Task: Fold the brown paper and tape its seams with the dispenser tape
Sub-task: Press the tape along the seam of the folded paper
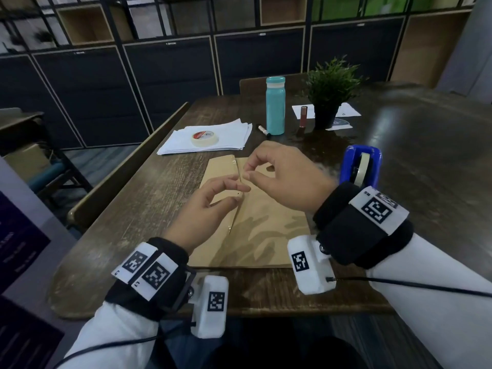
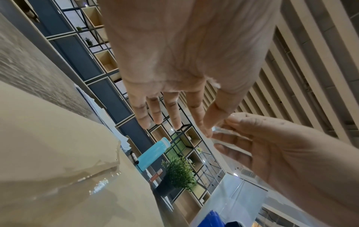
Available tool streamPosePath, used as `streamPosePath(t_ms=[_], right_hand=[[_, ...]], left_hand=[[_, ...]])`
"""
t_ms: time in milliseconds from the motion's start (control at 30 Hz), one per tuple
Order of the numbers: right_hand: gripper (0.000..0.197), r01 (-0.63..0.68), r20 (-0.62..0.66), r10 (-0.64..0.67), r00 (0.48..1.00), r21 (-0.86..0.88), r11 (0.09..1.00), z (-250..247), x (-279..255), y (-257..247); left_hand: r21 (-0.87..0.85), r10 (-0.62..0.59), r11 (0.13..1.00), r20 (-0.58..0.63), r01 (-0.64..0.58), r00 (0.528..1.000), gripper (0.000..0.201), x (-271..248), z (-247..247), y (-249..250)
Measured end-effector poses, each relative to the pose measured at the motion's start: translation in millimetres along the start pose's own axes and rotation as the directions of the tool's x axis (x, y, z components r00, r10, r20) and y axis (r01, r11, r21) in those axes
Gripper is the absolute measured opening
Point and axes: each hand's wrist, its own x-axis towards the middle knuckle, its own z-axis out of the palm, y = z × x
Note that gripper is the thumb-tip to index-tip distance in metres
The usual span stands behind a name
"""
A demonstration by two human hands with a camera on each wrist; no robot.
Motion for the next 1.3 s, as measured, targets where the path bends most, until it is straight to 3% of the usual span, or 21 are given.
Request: streamPosePath(t_ms=[167,300,433,567,667,800,1033,1300], right_hand=[[0.007,0.134,-0.096,-0.140,0.986,-0.059,0.989,5.2,2.6,-4.5],[0.006,0.073,-0.194,-0.053,0.980,0.100,0.992,2.3,4.8,-5.0],[0.013,-0.104,-0.111,0.121,0.986,0.149,0.983,3.3,6.8,6.8],[0.017,-0.202,-0.060,0.221,0.973,0.230,0.952,9.0,7.1,14.3],[0.016,-0.231,-0.063,0.257,0.964,0.275,0.933,13.4,6.7,16.6],[0.024,-0.281,0.006,0.292,0.956,0.294,0.914,20.2,9.1,18.1],[0.020,-0.397,0.213,0.341,0.916,0.353,0.847,35.6,16.2,20.6],[0.016,-0.469,0.324,0.376,0.868,0.291,0.834,58.1,22.7,25.2]], left_hand=[[0.090,-0.072,0.993,-0.021,0.073,0.997,0.020,4.6,-9.3,-5.6],[0.266,-0.223,0.940,-0.004,0.216,0.975,0.017,9.9,-24.8,-11.3],[0.504,-0.276,0.839,0.067,0.206,0.959,0.014,16.0,-43.7,-13.4],[0.725,-0.413,0.661,0.134,0.196,0.901,0.012,23.0,-49.1,-19.5],[0.783,-0.488,0.592,0.162,0.189,0.858,0.015,26.0,-46.6,-23.3],[0.844,-0.502,0.517,0.163,0.143,0.849,0.037,27.1,-41.6,-25.4],[0.879,-0.573,0.467,0.213,0.101,0.792,0.054,32.0,-48.4,-27.1],[0.899,-0.552,0.437,0.289,-0.024,0.782,0.059,26.9,-53.6,-21.9]])
